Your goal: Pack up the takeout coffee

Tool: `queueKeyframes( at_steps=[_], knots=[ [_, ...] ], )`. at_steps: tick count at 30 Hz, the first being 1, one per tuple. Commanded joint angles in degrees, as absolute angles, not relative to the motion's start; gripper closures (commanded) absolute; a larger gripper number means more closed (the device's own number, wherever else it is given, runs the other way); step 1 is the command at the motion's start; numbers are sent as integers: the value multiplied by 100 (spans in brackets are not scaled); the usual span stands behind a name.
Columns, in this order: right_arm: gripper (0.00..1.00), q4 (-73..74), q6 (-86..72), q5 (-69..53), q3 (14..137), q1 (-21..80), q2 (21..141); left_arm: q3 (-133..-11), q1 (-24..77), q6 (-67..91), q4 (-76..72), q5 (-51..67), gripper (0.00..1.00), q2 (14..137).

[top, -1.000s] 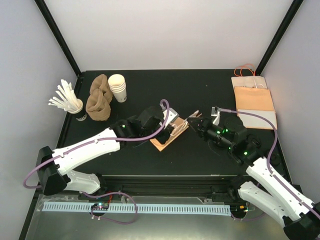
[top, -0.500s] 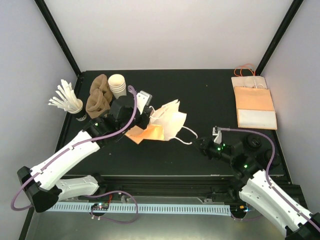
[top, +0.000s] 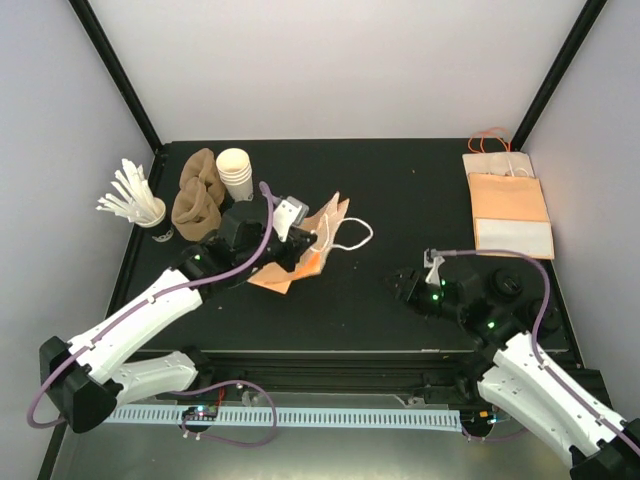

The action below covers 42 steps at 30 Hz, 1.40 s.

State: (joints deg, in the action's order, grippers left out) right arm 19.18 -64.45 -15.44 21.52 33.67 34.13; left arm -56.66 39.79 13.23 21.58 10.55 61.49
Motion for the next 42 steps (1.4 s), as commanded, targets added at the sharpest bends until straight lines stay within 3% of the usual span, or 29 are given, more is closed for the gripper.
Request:
queueKeyframes(
  at_steps=[1,11,14,17,34,42],
  knots=[
    [38,2602,-5003,-1065,3195,3367,3659,-5315,3955,1429,1767,2474,98,6173],
    [36,2278,-4542,-1164,4203,3366,4388,-4678,3956,1999,1389,3346,98,6179],
    [27,2415,-4731,-1063,4467,3365,4878,-4549,3955,2157,1240,3517,97,6155],
    [25,2316,-4794,-1116,4437,3366,5297,-4465,3965,2285,1107,3658,97,6124],
    [33,843,-5209,-1992,3477,3471,6432,-4433,3964,2833,454,4205,96,6270],
    [36,453,-5444,-2049,3250,3472,6164,-4385,3964,2903,349,4258,96,6287]
  ],
)
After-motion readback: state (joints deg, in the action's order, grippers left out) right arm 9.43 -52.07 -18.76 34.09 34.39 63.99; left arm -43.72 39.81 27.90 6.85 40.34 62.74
